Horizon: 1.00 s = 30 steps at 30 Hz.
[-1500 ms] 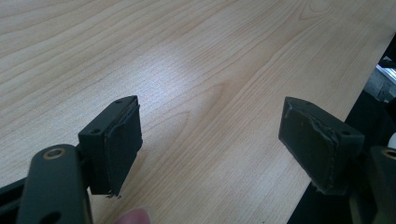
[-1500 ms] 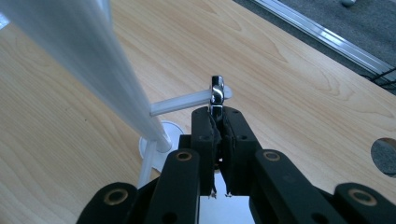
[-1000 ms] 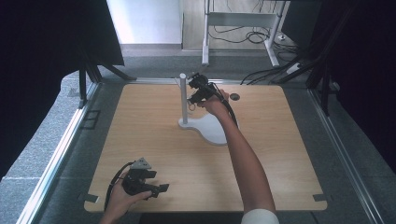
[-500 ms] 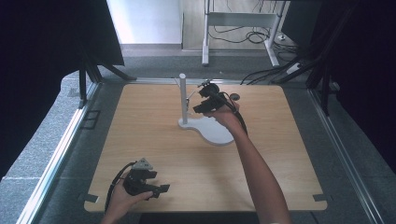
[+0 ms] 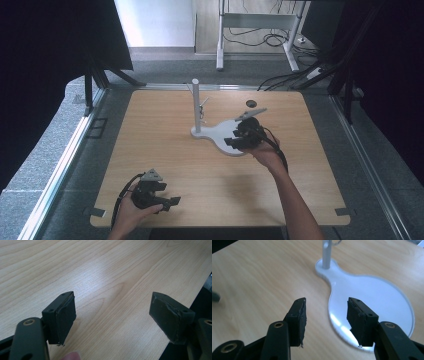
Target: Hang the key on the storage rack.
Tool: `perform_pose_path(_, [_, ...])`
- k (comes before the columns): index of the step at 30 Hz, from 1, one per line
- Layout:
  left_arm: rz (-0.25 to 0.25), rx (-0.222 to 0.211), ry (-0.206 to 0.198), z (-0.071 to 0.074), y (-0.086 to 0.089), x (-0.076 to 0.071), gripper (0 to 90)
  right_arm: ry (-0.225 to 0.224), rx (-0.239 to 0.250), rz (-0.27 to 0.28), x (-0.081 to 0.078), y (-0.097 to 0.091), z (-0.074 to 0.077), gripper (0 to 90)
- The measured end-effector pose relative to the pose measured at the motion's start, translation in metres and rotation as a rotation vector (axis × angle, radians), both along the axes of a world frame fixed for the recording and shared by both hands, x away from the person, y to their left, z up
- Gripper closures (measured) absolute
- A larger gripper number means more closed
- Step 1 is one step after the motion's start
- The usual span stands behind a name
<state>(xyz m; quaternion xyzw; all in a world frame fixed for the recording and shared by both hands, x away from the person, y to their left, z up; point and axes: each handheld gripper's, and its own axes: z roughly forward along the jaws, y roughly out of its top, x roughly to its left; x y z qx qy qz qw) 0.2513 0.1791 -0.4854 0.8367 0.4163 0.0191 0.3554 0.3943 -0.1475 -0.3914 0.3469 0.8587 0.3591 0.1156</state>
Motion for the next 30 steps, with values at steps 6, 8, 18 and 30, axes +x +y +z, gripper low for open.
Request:
perform_pose_path(6, [-0.002,0.008,0.008,-0.002,-0.004,0.000,21.7,0.002,0.025,-0.006,-0.034,-0.027,-0.025,49.2])
perform_pose_path(8, [-0.005,0.012,0.008,-0.002,-0.005,0.000,21.7,0.009,0.010,-0.012,-0.048,-0.037,-0.040,48.8])
perform_pose_path(18, [-0.010,0.038,0.024,-0.008,-0.010,0.001,21.8,0.024,-0.028,0.011,-0.068,-0.047,-0.066,49.5])
perform_pose_path(30, [-0.014,0.027,0.010,-0.004,-0.009,-0.001,21.6,-0.018,0.017,-0.016,-0.074,-0.050,-0.068,48.0])
